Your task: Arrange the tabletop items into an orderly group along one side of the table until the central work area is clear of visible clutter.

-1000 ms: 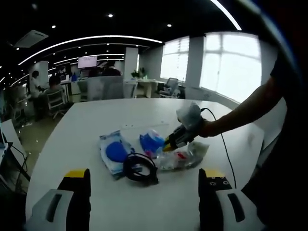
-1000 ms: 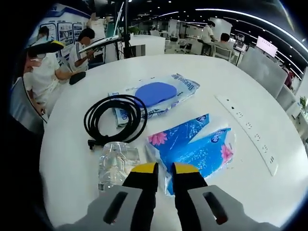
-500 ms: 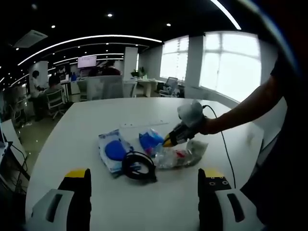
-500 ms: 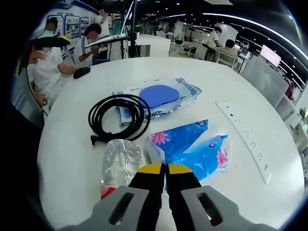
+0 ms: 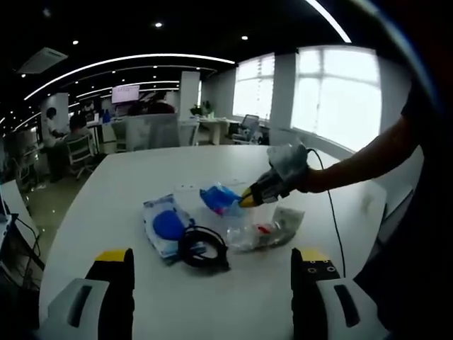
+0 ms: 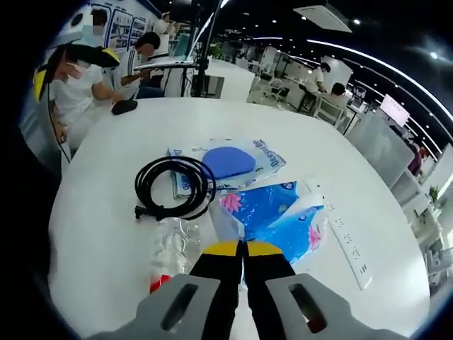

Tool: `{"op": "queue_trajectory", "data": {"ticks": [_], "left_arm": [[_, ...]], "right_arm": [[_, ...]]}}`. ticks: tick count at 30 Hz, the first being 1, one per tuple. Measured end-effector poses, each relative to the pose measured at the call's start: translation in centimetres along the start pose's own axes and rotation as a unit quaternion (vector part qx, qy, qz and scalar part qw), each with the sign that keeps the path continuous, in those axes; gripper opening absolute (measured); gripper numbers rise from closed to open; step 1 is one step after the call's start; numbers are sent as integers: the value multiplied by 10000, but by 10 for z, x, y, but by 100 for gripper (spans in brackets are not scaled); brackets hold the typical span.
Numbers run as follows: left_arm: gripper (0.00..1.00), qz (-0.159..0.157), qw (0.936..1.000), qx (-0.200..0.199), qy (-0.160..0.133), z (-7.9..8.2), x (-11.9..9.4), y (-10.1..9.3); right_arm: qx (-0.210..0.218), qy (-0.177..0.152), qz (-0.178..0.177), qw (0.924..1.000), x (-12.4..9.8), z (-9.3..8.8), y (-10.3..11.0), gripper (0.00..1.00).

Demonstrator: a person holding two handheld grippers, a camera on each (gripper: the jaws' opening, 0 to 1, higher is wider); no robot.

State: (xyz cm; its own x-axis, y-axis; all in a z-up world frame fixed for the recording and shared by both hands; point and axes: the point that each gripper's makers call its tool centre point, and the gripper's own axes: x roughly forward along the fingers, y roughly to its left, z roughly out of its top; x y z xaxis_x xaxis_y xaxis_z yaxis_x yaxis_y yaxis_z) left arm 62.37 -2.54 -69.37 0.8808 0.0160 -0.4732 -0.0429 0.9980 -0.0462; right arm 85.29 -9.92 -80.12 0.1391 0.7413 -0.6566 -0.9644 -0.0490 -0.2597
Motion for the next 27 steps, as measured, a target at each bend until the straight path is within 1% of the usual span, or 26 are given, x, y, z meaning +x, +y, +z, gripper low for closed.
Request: {"op": "queue_trajectory", "data": {"ticks": [2, 5, 10, 12, 18, 21, 23, 24, 27], "left_arm": [[90, -20, 10000, 12, -36, 2, 1, 4], [91, -38, 9999, 82, -65, 9, 3, -1], [92, -55, 9999, 104, -121, 15, 5, -6], [92, -60, 9999, 83, -121, 17, 6, -7], [94, -67, 9998, 88, -169, 23, 10, -12], [95, -76, 9997, 126, -178, 28, 13, -15], [96, -104, 9997, 124, -207, 28, 12, -13], [96, -108, 9996, 130, -217, 30, 14, -12], [96, -123, 9995, 143, -242, 32, 17, -12]], "right_arm": [[-3, -89, -82, 9999, -5, 4, -5, 0], [44, -214, -180, 9996, -17, 12, -9, 0], [-10, -294, -287, 9992, -29, 12, -15, 0], [-29, -309, -337, 9989, -37, 11, -16, 0], [-9, -280, -531, 9982, -54, 3, -26, 0], [85, -240, -644, 9976, -62, -4, -32, 0], [154, -219, -701, 9972, -65, -8, -35, 0], [266, -208, -756, 9966, -68, -12, -39, 0], [364, -190, -849, 9955, -74, -16, -41, 0]]}}
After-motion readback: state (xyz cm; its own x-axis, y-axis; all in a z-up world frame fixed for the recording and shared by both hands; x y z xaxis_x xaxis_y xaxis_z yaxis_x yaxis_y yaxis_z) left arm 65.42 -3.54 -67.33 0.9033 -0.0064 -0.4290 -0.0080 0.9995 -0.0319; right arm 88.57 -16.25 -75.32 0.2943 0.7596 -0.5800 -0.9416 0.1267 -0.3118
